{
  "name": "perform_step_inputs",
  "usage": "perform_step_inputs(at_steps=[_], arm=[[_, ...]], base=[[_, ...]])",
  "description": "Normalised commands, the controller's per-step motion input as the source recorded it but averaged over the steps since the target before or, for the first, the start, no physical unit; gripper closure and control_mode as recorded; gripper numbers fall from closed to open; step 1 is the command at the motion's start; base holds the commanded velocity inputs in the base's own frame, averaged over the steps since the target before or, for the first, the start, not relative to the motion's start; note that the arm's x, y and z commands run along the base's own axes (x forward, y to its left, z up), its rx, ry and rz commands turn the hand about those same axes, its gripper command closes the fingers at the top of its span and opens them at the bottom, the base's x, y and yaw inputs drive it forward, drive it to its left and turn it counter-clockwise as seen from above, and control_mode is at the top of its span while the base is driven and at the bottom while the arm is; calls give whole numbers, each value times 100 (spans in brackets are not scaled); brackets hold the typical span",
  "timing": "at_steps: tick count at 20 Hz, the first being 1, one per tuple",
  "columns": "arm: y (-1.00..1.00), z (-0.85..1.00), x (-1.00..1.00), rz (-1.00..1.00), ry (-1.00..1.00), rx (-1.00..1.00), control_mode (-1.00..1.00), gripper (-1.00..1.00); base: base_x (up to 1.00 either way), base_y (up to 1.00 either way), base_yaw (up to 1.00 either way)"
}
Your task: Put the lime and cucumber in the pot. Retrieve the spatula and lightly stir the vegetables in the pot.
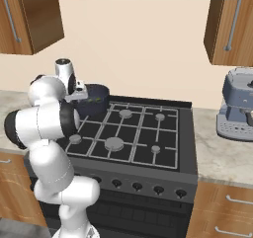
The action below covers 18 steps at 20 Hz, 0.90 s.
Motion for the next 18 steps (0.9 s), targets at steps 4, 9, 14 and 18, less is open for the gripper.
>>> perform_step_inputs(at_steps=[4, 9, 14, 18], arm=[[65, 32, -38, 3, 5, 0, -100, -100], [92, 22, -20, 1, 14, -2, -100, -100], [100, 7, -4, 2, 17, -8, -100, -100], [99, -3, 0, 1, 12, -10, -100, -100]], base=[[0, 0, 0], [0, 0, 0], [0, 0, 0], [0, 0, 0]])
